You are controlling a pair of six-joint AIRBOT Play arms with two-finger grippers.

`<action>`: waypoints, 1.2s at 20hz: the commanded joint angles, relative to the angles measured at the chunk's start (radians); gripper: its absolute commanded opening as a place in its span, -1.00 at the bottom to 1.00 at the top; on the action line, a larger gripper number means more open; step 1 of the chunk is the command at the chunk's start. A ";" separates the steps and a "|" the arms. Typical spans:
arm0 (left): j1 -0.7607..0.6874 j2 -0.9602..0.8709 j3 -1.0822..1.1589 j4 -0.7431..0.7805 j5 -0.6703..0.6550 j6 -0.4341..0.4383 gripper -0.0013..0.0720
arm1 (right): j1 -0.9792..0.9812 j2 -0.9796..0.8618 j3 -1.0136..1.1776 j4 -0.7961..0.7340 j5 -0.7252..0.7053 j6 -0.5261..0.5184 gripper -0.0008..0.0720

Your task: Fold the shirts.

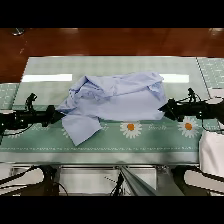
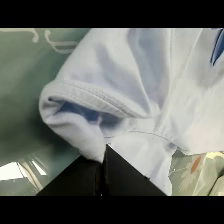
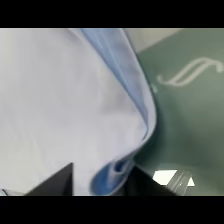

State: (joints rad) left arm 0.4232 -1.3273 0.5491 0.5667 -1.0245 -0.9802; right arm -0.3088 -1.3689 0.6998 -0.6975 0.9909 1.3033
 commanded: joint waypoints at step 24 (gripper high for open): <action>-0.008 0.741 1.459 0.604 -0.239 -0.447 -0.91 | 0.089 0.715 1.332 -0.395 0.412 0.188 -0.89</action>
State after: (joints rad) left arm 0.4217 -0.6884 1.9793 0.9958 -1.2079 -1.3987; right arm -0.2203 -0.7845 2.0521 -1.0161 1.3560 1.4746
